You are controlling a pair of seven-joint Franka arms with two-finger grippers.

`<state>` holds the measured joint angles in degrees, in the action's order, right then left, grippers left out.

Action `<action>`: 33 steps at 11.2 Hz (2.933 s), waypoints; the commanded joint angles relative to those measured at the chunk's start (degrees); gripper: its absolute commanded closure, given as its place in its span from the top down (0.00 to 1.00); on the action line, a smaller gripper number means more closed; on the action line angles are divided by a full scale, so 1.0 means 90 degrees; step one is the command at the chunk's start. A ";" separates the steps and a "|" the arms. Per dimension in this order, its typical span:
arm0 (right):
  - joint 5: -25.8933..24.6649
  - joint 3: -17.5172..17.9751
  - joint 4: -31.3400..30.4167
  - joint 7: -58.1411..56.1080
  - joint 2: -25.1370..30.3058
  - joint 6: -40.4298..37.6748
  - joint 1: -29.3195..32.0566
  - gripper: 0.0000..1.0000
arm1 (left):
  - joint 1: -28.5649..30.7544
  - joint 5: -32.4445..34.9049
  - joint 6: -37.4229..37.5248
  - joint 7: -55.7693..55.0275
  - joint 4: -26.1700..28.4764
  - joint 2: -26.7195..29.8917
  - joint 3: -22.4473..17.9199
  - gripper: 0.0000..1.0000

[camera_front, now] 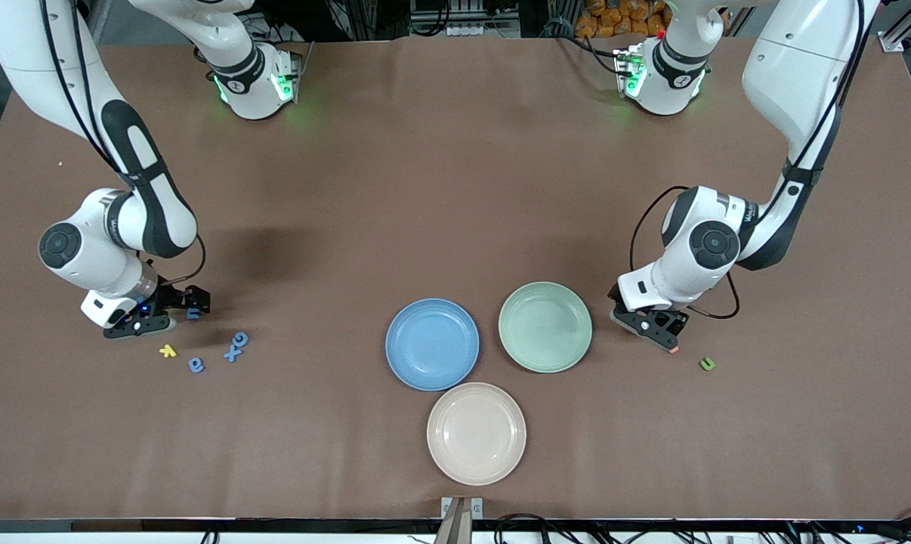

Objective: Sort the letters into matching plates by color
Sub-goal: 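Close the left gripper on green Z while the right gripper grasps blue m, then carry green Z to the green plate while the right gripper carries m to blue plate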

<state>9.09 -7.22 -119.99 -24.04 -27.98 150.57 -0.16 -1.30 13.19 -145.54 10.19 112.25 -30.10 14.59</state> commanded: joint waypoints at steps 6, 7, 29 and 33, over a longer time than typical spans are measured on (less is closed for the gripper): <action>-0.0346 0.0158 -0.0164 -0.0122 -0.0074 0.0359 0.0223 0.80 | 0.0046 0.0146 -0.0469 0.0010 -0.0011 -0.0346 -0.0029 0.89; -0.0346 0.0158 -0.0203 -0.0131 -0.0084 0.0399 0.0222 0.76 | 0.0046 0.0146 -0.0527 0.0010 -0.0011 -0.0366 -0.0029 0.88; -0.0463 0.0284 0.0801 0.0414 0.0140 -0.1181 0.0154 0.13 | 0.0017 0.0038 0.0028 -0.0166 -0.0508 0.0093 -0.0068 0.00; -0.0453 0.0538 0.1134 0.1652 0.0287 -0.1757 -0.0099 0.13 | -0.0032 -0.0235 0.0301 -0.0330 -0.0899 0.0054 0.0263 0.00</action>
<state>5.45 -4.03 -111.12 -16.26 -26.63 138.83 -0.04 -1.32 12.25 -145.68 9.23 106.57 -29.63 15.07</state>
